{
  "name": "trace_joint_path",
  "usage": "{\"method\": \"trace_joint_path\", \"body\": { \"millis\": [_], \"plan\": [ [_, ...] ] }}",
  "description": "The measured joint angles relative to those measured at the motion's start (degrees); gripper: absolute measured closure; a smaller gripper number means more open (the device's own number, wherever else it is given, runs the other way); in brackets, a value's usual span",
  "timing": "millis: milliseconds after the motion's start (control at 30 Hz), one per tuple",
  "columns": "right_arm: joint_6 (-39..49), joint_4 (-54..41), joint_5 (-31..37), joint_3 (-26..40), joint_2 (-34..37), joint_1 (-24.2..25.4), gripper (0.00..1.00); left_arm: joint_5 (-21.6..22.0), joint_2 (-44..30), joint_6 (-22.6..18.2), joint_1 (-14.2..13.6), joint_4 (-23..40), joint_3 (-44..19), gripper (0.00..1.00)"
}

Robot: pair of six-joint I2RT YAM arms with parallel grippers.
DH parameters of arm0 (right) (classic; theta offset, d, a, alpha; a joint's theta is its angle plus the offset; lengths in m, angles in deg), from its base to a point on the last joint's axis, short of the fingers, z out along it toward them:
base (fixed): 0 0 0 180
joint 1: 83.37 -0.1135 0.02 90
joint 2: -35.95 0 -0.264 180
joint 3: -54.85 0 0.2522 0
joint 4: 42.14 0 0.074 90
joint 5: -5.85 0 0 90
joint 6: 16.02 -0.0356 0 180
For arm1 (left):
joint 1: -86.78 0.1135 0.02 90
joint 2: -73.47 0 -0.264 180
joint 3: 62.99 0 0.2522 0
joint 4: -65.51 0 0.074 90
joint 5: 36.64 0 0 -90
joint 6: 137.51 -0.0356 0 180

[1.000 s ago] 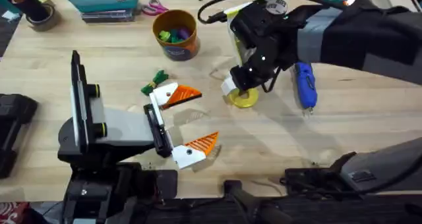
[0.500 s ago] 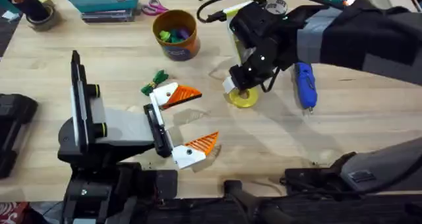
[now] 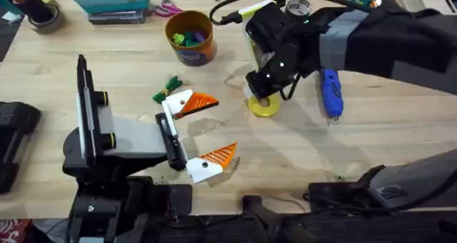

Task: Pick up the gripper from the table and insert it into the empty holder that is missing its gripper. Then pick up a screw, insert it into the mounting hole, and use the screwdriver to tighten it. Finally, clean up the table by picking up the vegetable and placing it into the bucket.

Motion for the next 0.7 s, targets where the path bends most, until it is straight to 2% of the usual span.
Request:
{"method": "trace_joint_path", "body": {
  "millis": [400, 700],
  "plan": [
    [-0.1, -0.4, 0.1, 0.0, 0.0, 0.0, 0.847, 0.0, 0.0, 0.0, 0.0, 0.0, 0.0, 0.015],
    [-0.1, -0.5, 0.1, 0.0, 0.0, 0.0, 0.992, 0.0, 0.0, 0.0, 0.0, 0.0, 0.0, 0.015]
  ]
}}
